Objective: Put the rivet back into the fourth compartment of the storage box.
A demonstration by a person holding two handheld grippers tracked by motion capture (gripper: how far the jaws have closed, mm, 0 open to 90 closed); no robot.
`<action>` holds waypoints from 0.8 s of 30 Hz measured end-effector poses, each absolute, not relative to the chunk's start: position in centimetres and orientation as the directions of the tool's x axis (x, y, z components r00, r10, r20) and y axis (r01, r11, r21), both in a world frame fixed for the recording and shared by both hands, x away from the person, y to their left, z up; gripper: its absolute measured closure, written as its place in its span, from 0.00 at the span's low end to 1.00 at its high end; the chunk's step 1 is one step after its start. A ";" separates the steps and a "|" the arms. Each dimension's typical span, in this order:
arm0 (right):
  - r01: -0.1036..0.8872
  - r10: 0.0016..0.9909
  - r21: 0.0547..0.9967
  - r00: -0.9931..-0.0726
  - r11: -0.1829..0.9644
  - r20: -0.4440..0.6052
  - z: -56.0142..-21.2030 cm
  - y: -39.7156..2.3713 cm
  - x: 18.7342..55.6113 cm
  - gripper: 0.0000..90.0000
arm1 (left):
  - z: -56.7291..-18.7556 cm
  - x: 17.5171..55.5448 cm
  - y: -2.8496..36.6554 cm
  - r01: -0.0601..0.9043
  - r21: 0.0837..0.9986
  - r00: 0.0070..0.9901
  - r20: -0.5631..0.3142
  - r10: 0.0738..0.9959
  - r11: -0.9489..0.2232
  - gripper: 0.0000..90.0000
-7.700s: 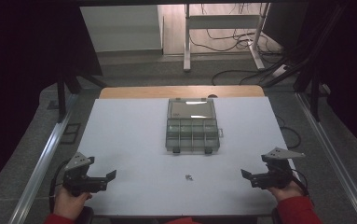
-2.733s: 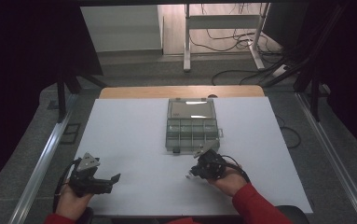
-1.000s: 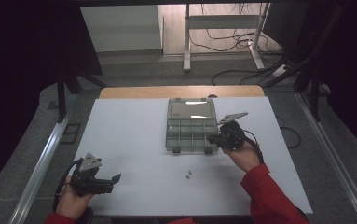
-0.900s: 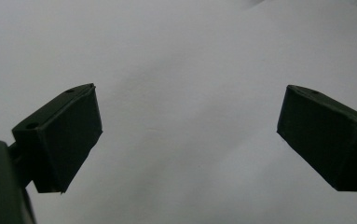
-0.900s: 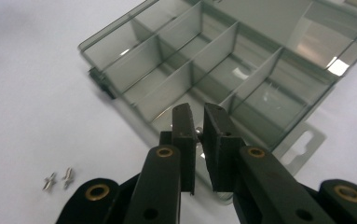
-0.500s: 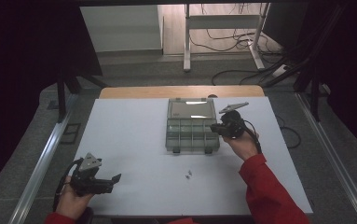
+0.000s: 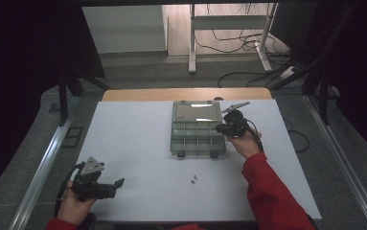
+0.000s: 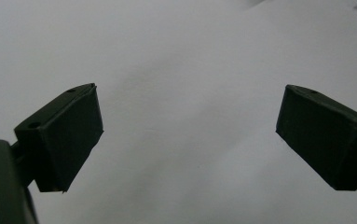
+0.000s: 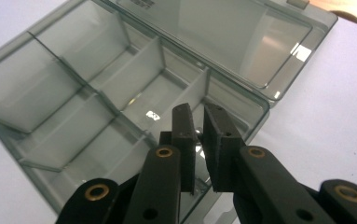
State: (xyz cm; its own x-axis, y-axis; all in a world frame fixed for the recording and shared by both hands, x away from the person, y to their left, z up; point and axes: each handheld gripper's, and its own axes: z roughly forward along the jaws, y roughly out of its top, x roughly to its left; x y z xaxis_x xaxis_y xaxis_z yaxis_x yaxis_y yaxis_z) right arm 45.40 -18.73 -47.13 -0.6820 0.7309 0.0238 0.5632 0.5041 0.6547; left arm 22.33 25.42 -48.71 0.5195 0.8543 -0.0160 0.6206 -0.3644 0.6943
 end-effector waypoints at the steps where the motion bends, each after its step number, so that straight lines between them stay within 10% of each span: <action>1: 0.563 0.732 0.657 -0.681 0.502 0.023 -47.2 -18.8 45.5 0.91 | -48.7 22.3 25.4 0.620 0.694 0.520 -0.014 0.854 -0.366 0.08; 24: 0.537 0.721 0.673 -0.693 0.509 0.008 -46.4 -19.0 44.3 0.61 | -48.7 22.3 25.6 0.624 0.700 0.511 -0.029 0.859 -0.348 0.05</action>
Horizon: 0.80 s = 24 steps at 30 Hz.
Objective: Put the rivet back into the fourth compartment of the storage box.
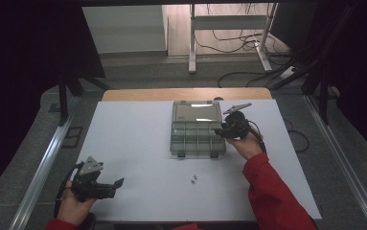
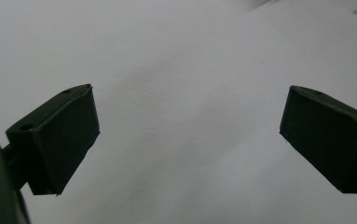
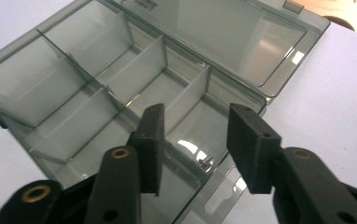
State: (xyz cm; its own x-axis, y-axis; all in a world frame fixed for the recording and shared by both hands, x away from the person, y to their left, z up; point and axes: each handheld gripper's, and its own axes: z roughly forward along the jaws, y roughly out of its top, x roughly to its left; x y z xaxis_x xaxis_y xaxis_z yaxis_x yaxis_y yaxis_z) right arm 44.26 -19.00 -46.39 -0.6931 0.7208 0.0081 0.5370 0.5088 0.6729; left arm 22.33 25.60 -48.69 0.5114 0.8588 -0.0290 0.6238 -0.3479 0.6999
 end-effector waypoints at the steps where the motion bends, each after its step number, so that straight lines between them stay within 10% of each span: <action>1: 0.535 0.719 0.673 -0.695 0.510 0.008 -46.3 -19.0 44.2 0.59 | -48.7 22.3 25.6 0.624 0.700 0.512 -0.029 0.859 -0.348 0.05; 24: 0.505 0.699 0.717 -0.714 0.480 0.035 -45.3 -19.3 39.9 0.18 | -48.7 22.3 25.6 0.622 0.701 0.516 -0.033 0.856 -0.348 0.05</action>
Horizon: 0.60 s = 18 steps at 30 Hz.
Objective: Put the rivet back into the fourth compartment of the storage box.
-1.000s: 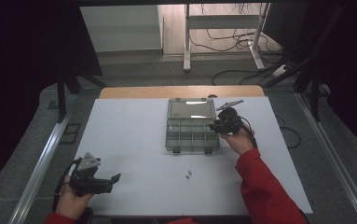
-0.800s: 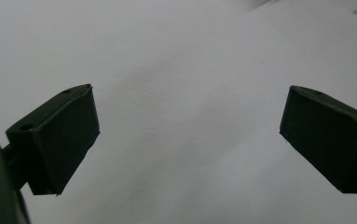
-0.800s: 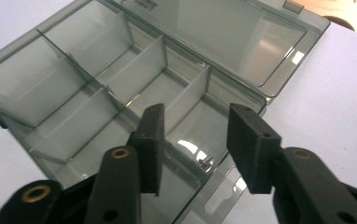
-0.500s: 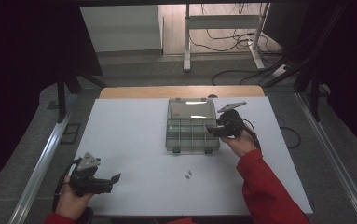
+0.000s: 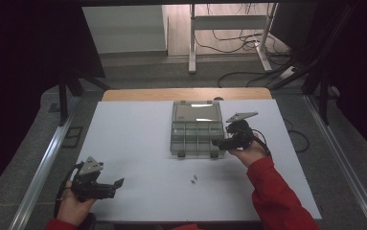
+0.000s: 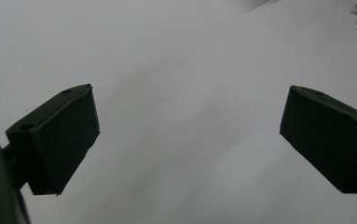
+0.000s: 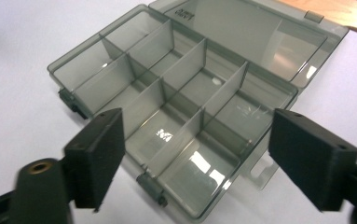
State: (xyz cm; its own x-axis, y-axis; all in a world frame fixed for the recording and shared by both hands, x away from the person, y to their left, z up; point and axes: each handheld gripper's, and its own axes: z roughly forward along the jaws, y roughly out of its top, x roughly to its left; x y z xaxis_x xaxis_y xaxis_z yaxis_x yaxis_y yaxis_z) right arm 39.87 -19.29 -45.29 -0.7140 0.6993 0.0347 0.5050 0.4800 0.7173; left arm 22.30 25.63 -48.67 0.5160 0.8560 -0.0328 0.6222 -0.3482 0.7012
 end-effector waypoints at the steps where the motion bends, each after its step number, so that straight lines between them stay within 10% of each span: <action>1: 0.502 0.699 0.719 -0.714 0.480 0.032 -45.3 -19.2 39.7 0.15 | -48.7 22.3 25.6 0.622 0.701 0.517 -0.032 0.855 -0.349 0.05; 18: 0.468 0.668 0.716 -0.744 0.517 0.004 -45.5 -18.5 36.5 0.00 | -48.7 22.3 25.6 0.620 0.700 0.521 -0.030 0.853 -0.354 0.05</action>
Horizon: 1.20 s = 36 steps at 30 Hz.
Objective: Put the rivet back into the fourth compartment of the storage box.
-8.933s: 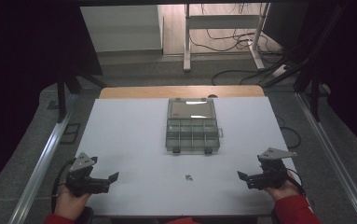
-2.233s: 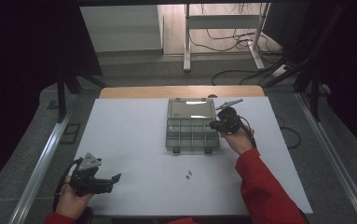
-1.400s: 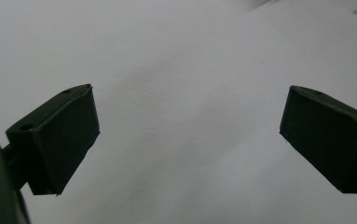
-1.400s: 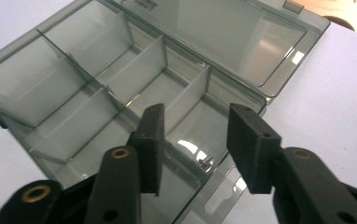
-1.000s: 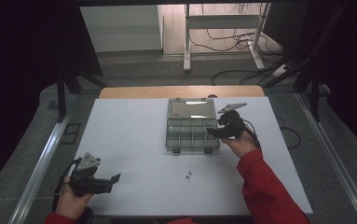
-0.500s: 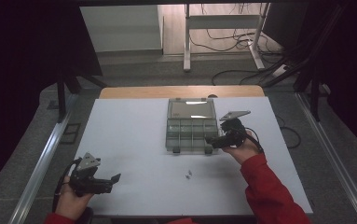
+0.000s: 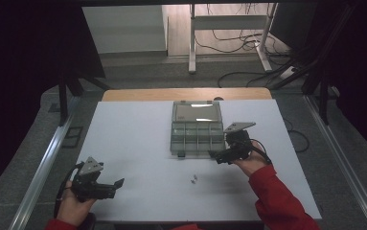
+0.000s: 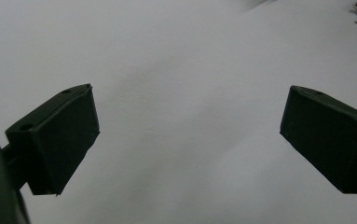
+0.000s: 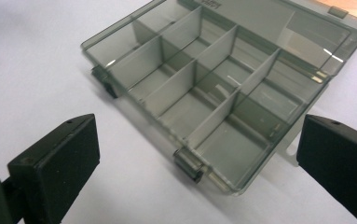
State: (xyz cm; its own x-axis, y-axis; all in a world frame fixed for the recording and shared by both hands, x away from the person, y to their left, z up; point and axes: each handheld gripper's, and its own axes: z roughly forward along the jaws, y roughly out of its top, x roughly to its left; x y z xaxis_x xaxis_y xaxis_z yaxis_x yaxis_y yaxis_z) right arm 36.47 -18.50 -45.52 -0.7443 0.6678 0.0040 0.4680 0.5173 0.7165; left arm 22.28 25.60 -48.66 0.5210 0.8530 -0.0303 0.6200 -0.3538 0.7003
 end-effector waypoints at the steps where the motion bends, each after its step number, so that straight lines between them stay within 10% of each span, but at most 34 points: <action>1: 0.463 0.662 0.717 -0.750 0.521 0.004 -45.5 -18.5 36.2 0.00 | -48.7 22.3 25.6 0.621 0.700 0.521 -0.033 0.853 -0.352 0.05; 23: 0.525 0.608 0.561 -0.793 0.640 0.049 -48.2 -15.7 33.3 0.02 | -48.7 22.3 25.6 0.621 0.698 0.523 -0.031 0.852 -0.356 0.05; 36: 0.477 0.535 0.521 -0.843 0.708 0.045 -49.3 -12.7 33.0 0.42 | -48.7 22.3 25.6 0.623 0.696 0.522 -0.030 0.852 -0.357 0.05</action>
State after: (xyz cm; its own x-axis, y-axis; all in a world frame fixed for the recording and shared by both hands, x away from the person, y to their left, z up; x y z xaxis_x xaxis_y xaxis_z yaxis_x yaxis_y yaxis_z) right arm 33.01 -12.66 -49.33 -0.8435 0.5353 0.0451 0.4771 0.7079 0.5207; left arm 22.27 25.58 -48.68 0.5220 0.8525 -0.0296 0.6226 -0.3571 0.6963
